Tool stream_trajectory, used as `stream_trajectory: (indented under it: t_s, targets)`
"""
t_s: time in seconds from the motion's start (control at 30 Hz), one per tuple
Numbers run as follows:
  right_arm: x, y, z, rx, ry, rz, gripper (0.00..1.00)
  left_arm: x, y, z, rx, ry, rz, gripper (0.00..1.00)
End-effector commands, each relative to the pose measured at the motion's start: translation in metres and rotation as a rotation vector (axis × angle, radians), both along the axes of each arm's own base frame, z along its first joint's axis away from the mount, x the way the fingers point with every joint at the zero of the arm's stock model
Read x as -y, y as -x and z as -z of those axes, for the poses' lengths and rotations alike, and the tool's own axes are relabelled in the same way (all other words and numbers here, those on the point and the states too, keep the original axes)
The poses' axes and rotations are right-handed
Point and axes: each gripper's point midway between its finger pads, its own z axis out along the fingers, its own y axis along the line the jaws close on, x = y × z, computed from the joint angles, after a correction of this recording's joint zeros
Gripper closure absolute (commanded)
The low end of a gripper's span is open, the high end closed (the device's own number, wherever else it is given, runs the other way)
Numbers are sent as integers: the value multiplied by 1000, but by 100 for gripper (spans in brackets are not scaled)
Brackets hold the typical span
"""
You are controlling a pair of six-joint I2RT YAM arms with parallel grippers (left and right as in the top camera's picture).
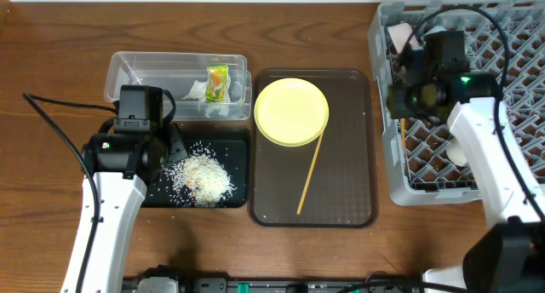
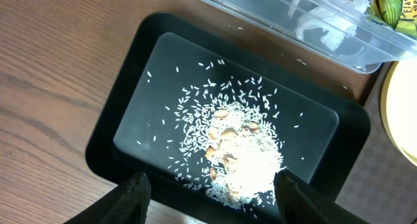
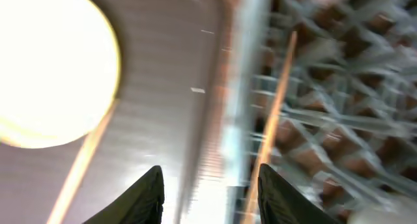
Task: Sort waste into correct bins and load items into the dishwasher rack
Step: 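Grasp the second wooden chopstick on the brown tray with right gripper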
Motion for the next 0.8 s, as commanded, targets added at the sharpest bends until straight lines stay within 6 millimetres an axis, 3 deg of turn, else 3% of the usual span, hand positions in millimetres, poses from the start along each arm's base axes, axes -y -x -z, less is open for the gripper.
stream_trajectory:
  t_s: [0.0,0.1,0.3,0.4,0.57,0.63,0.77]
  targets:
    - [-55,10,-20,12,-131,-75,55,-3,0,-1,3,-7,-17,36]
    - [-83,24,-1,-47,-106,-110,55,-3,0,-1,3,-7,-17,36]
    - [-122,72,69,-244,-18,-87,56,-3,0,-1,3,-7,-17,36]
    - [-127,98,107,-342,44,-16,59,-3,0,-1,3,-7,-17,36]
    - [-143,122,150,-414,81,-13,62,-3,0,-1,3,-7,-17,36]
    - [-144,126,161,-425,105,0,65,-3,0,-1,3,-7,-17,36]
    - [-140,127,169,-440,128,51,80,-3,0,-1,2,-7,-17,36]
